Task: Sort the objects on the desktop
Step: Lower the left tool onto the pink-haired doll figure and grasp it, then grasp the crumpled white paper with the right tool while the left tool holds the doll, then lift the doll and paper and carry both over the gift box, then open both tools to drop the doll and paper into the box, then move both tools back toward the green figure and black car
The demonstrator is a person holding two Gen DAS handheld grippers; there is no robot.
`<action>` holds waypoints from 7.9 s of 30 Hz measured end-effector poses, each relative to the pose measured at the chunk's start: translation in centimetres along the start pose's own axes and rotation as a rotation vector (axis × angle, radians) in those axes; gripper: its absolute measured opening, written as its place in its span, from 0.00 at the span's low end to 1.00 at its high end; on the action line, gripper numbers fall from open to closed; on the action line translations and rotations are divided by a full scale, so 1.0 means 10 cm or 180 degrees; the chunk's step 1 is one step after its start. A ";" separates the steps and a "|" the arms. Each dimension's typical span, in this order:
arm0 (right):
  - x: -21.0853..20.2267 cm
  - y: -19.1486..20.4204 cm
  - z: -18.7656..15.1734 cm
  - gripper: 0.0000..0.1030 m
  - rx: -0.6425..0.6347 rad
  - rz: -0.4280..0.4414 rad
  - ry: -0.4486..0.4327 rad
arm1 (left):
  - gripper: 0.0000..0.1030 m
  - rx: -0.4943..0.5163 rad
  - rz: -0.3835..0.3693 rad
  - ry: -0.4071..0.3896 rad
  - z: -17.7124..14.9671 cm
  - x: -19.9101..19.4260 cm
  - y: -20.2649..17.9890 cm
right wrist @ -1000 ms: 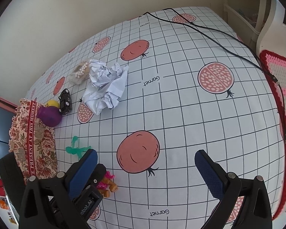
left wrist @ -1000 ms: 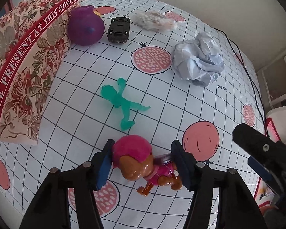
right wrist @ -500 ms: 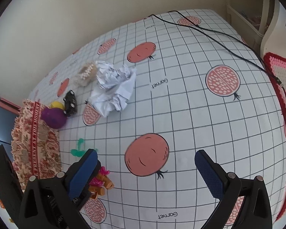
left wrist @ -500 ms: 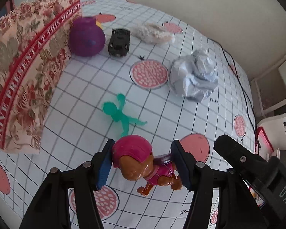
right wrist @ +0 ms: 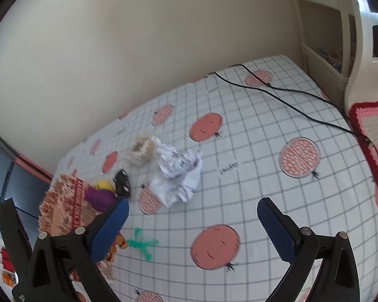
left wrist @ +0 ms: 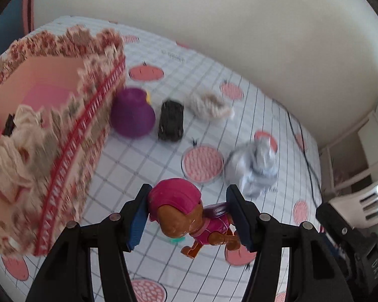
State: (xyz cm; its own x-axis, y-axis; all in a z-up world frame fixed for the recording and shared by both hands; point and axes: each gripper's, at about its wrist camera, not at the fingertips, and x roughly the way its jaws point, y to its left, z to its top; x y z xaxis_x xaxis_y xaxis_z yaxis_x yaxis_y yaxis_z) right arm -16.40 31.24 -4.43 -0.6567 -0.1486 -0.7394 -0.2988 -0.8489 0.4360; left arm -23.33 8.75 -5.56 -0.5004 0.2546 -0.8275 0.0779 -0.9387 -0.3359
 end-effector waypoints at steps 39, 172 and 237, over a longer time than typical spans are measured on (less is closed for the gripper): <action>1.17 0.29 0.07 0.49 -0.0344 -0.0049 0.0100 | 0.60 -0.0216 -0.0110 -0.0121 0.32 0.37 0.28; 0.28 2.57 -1.33 0.67 -0.1501 0.0653 0.0279 | 0.64 -0.1497 0.0376 -0.0694 0.54 -1.07 2.51; -0.48 1.53 -0.43 1.00 -0.1165 -0.0219 -0.0156 | 1.00 -0.0520 0.0528 -0.0793 0.55 -1.43 1.26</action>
State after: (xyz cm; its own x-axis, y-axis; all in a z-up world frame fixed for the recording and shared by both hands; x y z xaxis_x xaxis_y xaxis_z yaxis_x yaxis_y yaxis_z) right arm -14.86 16.78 3.55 -0.6787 -0.0679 -0.7312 -0.0821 -0.9825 0.1674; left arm -19.93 -8.01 4.47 -0.6630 0.0180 -0.7484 0.3029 -0.9078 -0.2902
